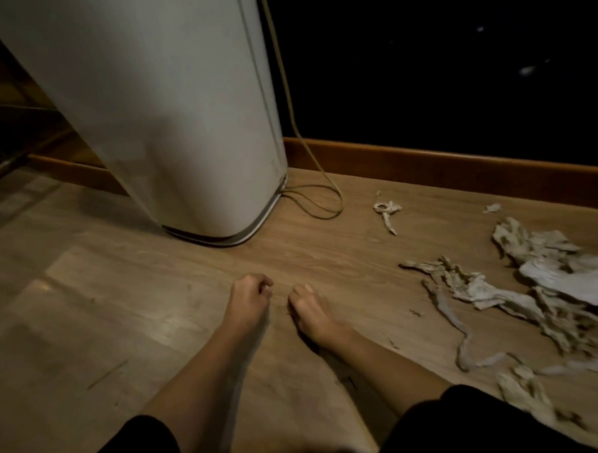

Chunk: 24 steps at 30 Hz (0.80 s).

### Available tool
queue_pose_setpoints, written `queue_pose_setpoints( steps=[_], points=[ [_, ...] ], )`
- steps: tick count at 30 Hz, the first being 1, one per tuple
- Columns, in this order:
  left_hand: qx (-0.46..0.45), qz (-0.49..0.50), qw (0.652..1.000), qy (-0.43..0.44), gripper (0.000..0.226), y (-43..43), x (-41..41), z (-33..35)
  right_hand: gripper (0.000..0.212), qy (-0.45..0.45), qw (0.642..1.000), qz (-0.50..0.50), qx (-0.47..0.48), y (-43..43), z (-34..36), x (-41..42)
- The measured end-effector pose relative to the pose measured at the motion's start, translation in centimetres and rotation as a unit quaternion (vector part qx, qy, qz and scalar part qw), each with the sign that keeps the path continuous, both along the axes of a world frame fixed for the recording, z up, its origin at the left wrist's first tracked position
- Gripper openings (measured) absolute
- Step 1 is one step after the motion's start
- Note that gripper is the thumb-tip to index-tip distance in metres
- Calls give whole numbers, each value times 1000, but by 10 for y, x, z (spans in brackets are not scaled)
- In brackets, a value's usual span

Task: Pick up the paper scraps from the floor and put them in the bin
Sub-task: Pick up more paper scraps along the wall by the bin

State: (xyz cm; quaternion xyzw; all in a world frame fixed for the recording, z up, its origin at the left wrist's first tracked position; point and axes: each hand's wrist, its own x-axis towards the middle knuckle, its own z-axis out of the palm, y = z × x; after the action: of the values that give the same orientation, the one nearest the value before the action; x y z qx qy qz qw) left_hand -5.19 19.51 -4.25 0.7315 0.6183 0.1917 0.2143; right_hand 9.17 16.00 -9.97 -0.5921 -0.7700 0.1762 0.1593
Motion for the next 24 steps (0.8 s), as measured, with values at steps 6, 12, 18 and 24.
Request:
queue_pose_setpoints(
  steps=[6, 12, 18, 24],
  points=[
    [-45, -73, 996, -31, 19, -8, 98, -6, 12, -9, 972, -223, 78, -37, 27, 138],
    [-31, -206, 978, -22, 24, -26, 226, -1, 19, -61, 934, -352, -31, -69, 36, 248],
    [-3, -262, 964, 35, 39, -30, 293, -10, 18, -49, 942, -331, 26, -103, 13, 264],
    [-61, -379, 914, 132, 53, -33, 299, -31, 10, 13, 948, -318, 25, -119, 9, 274]
  ],
)
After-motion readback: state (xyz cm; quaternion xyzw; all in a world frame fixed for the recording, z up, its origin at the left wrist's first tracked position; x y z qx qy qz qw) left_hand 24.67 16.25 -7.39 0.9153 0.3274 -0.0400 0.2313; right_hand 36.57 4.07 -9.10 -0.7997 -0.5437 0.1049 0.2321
